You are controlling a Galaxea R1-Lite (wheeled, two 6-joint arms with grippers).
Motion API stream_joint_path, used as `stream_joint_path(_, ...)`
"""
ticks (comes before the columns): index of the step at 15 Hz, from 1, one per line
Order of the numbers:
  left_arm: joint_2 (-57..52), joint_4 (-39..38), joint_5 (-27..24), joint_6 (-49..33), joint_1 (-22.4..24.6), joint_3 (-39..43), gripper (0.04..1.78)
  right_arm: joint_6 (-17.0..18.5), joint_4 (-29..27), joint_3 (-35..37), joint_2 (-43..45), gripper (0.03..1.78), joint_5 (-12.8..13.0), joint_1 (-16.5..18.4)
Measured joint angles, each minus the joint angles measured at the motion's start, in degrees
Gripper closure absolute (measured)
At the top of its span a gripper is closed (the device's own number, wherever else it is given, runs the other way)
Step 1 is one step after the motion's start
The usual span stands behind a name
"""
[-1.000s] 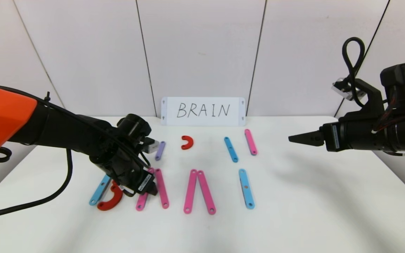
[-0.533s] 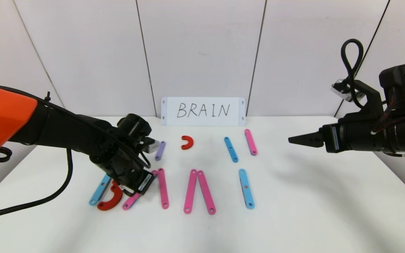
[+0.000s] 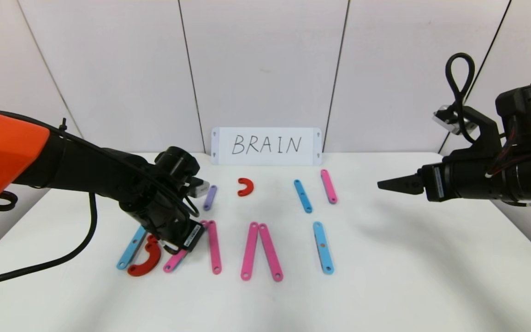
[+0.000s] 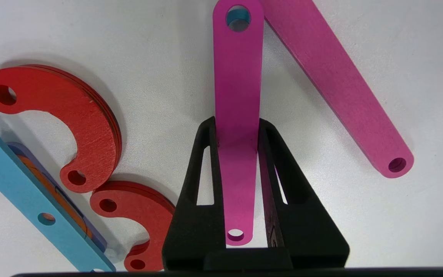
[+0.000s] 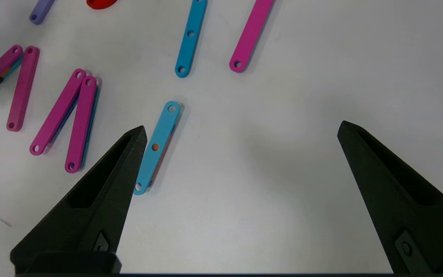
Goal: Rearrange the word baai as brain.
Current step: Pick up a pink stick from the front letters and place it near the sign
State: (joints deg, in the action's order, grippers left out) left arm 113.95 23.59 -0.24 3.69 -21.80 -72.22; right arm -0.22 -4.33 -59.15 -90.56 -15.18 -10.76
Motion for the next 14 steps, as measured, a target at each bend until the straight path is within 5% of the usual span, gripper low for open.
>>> stream_joint_path(14, -4.11, 0.11, 1.56, -3.60, 5.44, -13.20, 1.51, 0.24, 0.04, 0.05, 0.24, 0.07, 0.27, -0.30)
